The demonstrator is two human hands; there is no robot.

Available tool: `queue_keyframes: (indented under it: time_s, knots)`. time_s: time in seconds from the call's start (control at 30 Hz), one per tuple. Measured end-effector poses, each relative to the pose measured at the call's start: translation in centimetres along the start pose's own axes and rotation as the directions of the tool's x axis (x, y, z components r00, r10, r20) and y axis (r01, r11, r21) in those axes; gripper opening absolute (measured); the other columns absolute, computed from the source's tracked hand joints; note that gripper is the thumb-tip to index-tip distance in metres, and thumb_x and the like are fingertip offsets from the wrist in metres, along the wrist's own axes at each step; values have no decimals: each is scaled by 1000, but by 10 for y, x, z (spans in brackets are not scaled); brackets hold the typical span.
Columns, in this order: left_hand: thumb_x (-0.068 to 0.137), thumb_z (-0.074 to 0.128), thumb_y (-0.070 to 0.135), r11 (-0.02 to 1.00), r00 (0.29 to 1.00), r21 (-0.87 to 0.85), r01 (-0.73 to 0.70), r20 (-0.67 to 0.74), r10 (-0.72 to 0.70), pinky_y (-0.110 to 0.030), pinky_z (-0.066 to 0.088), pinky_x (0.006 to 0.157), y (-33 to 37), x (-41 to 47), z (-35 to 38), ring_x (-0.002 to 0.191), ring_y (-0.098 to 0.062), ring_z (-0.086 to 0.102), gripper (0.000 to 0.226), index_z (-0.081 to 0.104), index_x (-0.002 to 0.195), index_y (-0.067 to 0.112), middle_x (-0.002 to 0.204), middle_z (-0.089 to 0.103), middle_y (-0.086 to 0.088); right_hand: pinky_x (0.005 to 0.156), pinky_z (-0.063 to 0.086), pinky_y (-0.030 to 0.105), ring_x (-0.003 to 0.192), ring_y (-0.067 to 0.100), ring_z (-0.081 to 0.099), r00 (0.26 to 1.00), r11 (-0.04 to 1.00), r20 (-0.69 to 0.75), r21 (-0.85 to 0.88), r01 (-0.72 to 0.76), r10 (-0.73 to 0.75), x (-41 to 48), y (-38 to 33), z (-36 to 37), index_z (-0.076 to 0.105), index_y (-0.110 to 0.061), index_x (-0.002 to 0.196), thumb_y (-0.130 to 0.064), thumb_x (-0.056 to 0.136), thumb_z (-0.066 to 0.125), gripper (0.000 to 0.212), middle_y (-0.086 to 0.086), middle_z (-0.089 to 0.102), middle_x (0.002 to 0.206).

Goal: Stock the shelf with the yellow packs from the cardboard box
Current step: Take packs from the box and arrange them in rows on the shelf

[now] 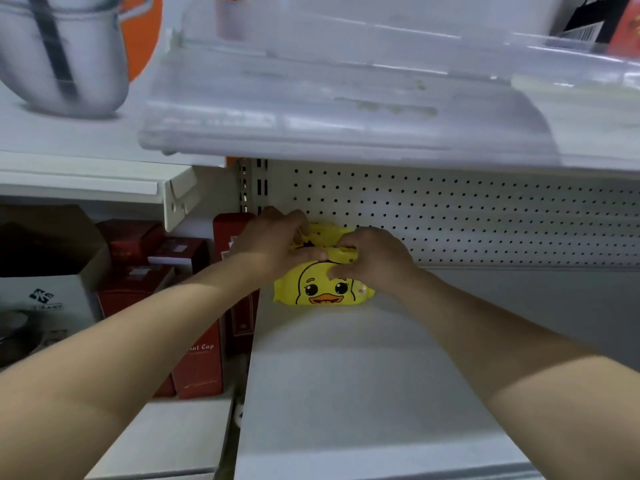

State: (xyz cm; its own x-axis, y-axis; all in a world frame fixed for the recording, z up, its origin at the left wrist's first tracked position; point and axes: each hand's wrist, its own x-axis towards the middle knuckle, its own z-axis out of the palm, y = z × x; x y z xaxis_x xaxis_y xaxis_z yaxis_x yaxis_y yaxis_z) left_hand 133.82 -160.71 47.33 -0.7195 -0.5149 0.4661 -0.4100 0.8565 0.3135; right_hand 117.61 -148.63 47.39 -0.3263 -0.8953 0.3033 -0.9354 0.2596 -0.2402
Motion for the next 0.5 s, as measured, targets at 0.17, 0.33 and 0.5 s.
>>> queue_keyframes:
  time_s: [0.17,0.33,0.5]
  knots:
    - [69,78,55,935,999,353,-11,37,-2,-34,34,96,-2,-11,6,122,-22,38,73,48,127,21,125,56,-2,74,38,30,113,19,48,997,983,-69,-185,5,-18,10,-15,10,63,-28,122,-54,77,73,52,-1,59,113]
    - [76,74,51,884,997,463,59,9,-71,-35,30,100,3,-8,15,128,-26,34,76,38,134,18,132,51,-5,79,47,34,115,21,48,990,972,-136,-236,6,-39,4,-15,12,52,-20,123,-52,78,74,59,0,57,119]
    - [74,76,51,880,993,461,118,-33,-116,-38,32,100,18,-23,14,124,-28,36,80,39,134,15,130,50,-7,81,45,33,118,20,47,994,983,-110,-180,-28,8,-19,-2,0,49,-23,131,-49,79,75,64,0,55,124]
